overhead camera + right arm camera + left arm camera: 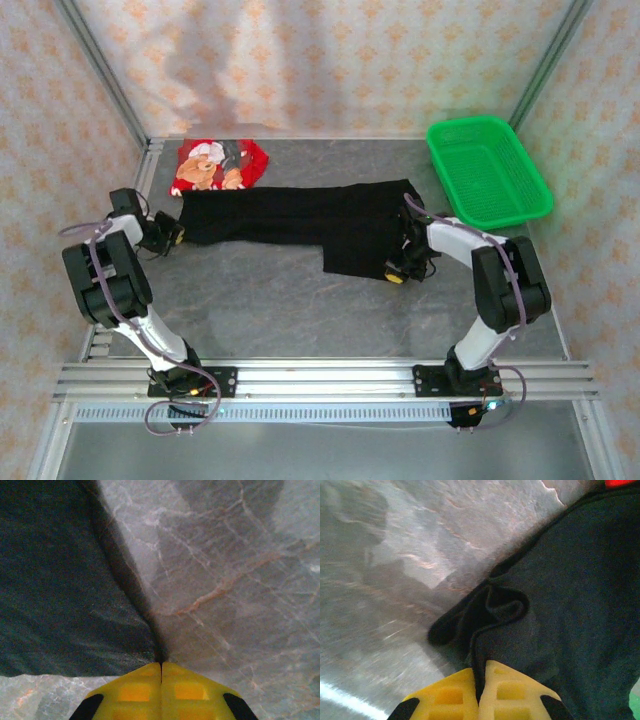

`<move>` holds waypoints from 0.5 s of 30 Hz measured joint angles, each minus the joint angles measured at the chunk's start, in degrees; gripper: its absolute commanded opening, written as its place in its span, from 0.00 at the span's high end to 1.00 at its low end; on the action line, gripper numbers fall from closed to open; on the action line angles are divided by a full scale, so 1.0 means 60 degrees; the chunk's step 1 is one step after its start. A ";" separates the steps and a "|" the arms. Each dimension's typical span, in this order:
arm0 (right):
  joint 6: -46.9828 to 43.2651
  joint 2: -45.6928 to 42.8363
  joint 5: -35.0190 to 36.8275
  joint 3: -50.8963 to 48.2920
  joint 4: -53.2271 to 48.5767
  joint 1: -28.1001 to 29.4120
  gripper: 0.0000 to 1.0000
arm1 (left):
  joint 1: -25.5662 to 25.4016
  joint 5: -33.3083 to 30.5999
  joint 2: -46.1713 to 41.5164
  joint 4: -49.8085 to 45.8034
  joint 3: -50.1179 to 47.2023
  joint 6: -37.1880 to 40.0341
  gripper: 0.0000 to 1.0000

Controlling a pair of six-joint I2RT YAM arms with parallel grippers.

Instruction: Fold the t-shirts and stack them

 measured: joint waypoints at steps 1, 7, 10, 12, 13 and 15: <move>-0.0040 -0.0091 0.0044 0.0004 -0.0080 0.0000 1.00 | 0.0069 -0.0102 -0.0171 -0.0273 0.0073 0.0146 1.00; -0.0368 -0.0641 0.0237 0.0452 -0.0874 -0.0004 1.00 | 0.0142 -0.0623 -0.1694 -0.1880 0.0495 0.1198 1.00; -0.0499 -0.0834 0.0273 0.0565 -0.1144 -0.0007 1.00 | 0.0142 -0.0867 -0.2237 -0.2470 0.0474 0.1534 1.00; -0.0565 -0.0907 0.0291 0.0565 -0.1355 -0.0011 1.00 | 0.0142 -0.0994 -0.2477 -0.2736 0.0288 0.1708 0.99; -0.0583 -0.0925 0.0299 0.0565 -0.1424 -0.0011 1.00 | 0.0142 -0.1053 -0.2532 -0.2834 0.0182 0.1734 0.98; -0.0627 -0.0973 0.0313 0.0550 -0.1548 -0.0011 1.00 | 0.0142 -0.1202 -0.2565 -0.3056 -0.0127 0.1789 0.95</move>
